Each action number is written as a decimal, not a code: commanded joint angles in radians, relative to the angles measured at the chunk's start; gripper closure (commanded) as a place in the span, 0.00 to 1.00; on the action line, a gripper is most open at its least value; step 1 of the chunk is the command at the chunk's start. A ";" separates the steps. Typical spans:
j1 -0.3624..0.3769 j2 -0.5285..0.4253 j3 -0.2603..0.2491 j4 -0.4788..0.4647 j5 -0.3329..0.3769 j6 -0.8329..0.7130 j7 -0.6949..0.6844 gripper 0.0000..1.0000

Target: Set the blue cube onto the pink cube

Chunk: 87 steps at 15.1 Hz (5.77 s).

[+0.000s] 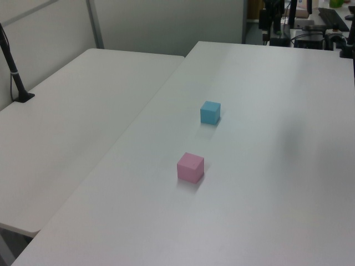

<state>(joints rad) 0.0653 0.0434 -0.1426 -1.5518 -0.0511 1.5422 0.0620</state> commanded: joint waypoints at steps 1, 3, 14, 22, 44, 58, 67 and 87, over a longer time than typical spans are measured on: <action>-0.002 -0.014 -0.003 -0.016 0.007 0.013 -0.022 0.00; -0.002 -0.014 -0.003 -0.016 0.007 0.013 -0.022 0.00; -0.002 -0.010 -0.003 -0.014 0.007 0.016 -0.022 0.00; -0.002 0.006 -0.003 -0.016 0.011 0.079 -0.024 0.00; 0.007 0.503 0.089 0.064 0.057 0.527 0.009 0.00; 0.040 0.538 0.090 0.067 0.022 0.639 0.101 0.80; 0.315 0.440 0.092 0.091 0.031 0.512 0.237 0.77; 0.455 0.429 0.086 0.185 -0.004 0.498 0.341 0.00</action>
<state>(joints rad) 0.5156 0.5624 -0.0415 -1.3605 -0.0419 2.1027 0.3977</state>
